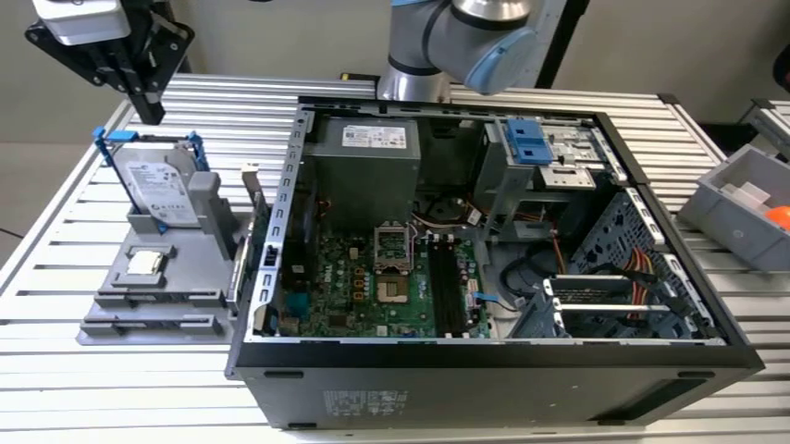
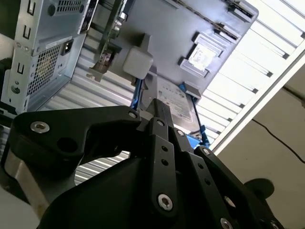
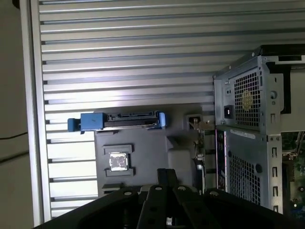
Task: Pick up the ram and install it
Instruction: 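Reach for the ram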
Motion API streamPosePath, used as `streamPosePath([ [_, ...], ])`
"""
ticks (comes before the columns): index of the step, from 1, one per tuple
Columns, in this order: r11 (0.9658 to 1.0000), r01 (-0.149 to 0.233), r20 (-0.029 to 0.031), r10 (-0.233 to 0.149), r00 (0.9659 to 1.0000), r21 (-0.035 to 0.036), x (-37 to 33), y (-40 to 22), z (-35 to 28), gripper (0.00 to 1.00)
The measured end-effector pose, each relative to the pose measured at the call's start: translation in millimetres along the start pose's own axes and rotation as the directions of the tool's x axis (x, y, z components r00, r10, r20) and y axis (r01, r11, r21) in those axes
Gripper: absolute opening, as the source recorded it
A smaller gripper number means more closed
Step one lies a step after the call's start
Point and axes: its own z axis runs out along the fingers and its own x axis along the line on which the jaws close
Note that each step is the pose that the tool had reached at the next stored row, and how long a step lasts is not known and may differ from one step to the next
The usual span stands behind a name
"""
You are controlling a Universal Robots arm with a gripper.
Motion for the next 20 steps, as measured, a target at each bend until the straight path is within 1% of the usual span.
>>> streamPosePath([
  [3,1.0000,0.001,-0.0001,-0.001,1.0000,0.0000,4.0,-0.3,-0.1,0.00],
  [8,1.0000,0.004,-0.0003,-0.004,1.0000,0.0000,8.0,-0.5,-0.2,0.00],
  [11,1.0000,0.007,-0.0004,-0.007,1.0000,-0.0001,13.3,-0.9,-0.3,0.00],
  [13,1.0000,0.008,-0.0004,-0.008,1.0000,-0.0002,15.6,-1.0,-0.3,0.00],
  [16,0.9999,0.010,-0.0005,-0.010,0.9999,-0.0002,17.4,-1.2,-0.4,0.00],
  [20,0.9999,0.010,-0.0005,-0.010,0.9999,-0.0002,17.6,-1.2,-0.4,0.00],
])
